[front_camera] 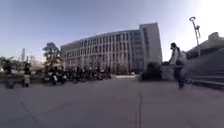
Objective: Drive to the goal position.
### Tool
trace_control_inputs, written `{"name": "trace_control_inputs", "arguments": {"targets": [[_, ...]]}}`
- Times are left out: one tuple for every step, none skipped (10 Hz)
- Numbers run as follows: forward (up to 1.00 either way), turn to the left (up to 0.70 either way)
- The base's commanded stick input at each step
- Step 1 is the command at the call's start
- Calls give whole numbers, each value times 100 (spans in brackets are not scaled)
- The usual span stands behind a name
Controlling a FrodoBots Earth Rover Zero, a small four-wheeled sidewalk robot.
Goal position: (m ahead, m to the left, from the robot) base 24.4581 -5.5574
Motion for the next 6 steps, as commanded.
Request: {"name": "trace_control_inputs", "arguments": {"targets": [[100,4],[100,4],[100,4],[100,4],[100,4],[100,4]]}}
